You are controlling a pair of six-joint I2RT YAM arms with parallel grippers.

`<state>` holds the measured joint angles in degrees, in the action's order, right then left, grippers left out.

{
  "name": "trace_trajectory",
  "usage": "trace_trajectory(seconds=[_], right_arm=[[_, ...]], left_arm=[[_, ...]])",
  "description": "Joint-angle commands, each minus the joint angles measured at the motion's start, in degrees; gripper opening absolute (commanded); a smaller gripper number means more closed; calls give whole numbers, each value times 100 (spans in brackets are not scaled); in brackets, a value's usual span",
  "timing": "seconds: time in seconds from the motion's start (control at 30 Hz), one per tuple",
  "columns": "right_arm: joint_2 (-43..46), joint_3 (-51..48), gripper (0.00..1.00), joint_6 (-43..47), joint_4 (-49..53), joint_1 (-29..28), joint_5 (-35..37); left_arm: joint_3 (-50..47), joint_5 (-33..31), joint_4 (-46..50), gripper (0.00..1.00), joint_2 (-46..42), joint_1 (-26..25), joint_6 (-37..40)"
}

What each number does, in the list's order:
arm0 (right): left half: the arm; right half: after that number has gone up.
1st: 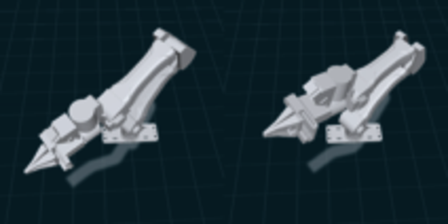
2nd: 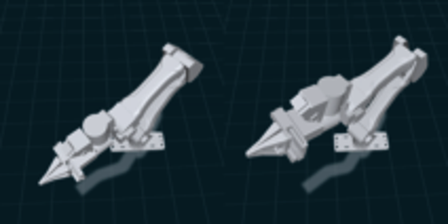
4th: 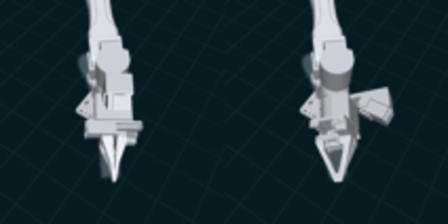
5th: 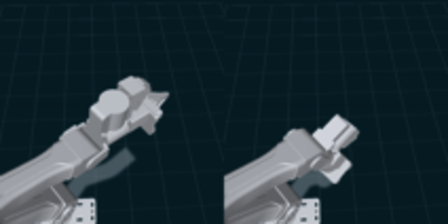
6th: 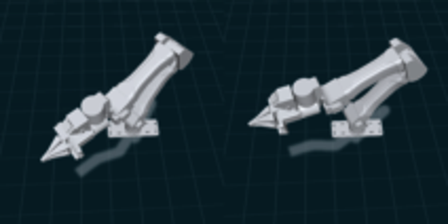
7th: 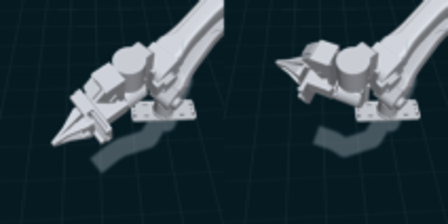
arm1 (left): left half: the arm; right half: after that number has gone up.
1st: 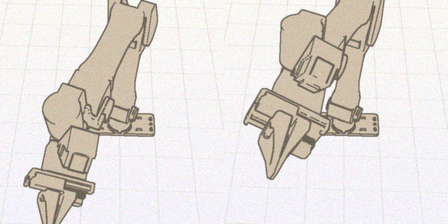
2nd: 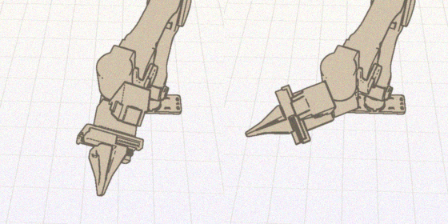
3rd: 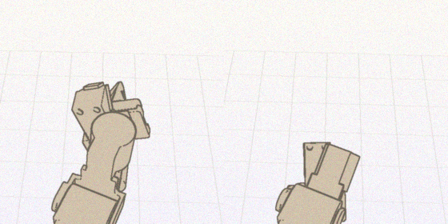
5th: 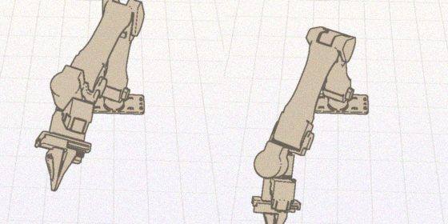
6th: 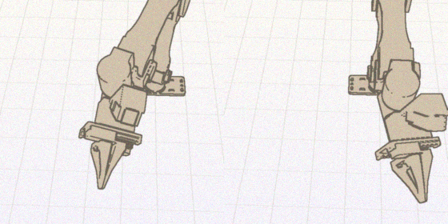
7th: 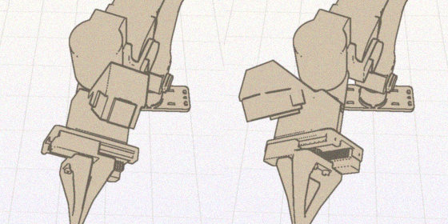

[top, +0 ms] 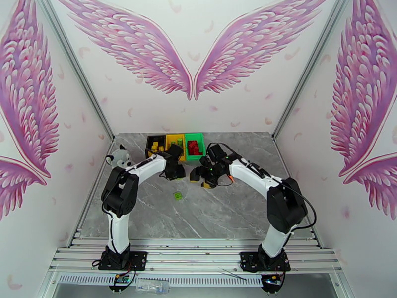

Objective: Sort the legos into containers by color

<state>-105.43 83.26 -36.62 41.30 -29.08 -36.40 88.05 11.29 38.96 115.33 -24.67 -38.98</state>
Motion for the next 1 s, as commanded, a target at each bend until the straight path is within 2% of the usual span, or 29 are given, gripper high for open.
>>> trace_trajectory(seconds=[0.0, 0.27, 0.33, 0.37, 0.4, 0.47, 0.53, 0.73, 0.97], right_arm=[[-472, 606, 77, -265, -361, -6, -487], [-1582, 2184, 77, -991, -695, 177, -937], [-1711, 2395, 77, -1181, -810, 250, -1008], [-1747, 2485, 77, -1246, -846, 296, -1030], [-1761, 2529, 77, -1281, -852, 329, -1027], [-1712, 2531, 77, -1257, -810, 392, -1003], [-1567, 2401, 77, -1185, -732, 459, -935], [-770, 1428, 77, -742, -458, 579, -545], [280, 21, 80, -209, -74, 570, 73]], left_arm=[[391, 656, -580, 30, -216, 274, -412], [1887, 851, -390, 33, 674, 816, -652], [2360, 888, -359, 42, 965, 916, -729], [2642, 871, -269, 52, 1127, 951, -754], [2932, 867, -162, 57, 1267, 971, -745], [3430, 850, 50, 64, 1478, 981, -673], [3725, 803, 252, 67, 1557, 980, -594], [3248, 269, 584, 67, 972, 840, -211], [1698, -1073, 1288, 68, -131, 216, 139]])
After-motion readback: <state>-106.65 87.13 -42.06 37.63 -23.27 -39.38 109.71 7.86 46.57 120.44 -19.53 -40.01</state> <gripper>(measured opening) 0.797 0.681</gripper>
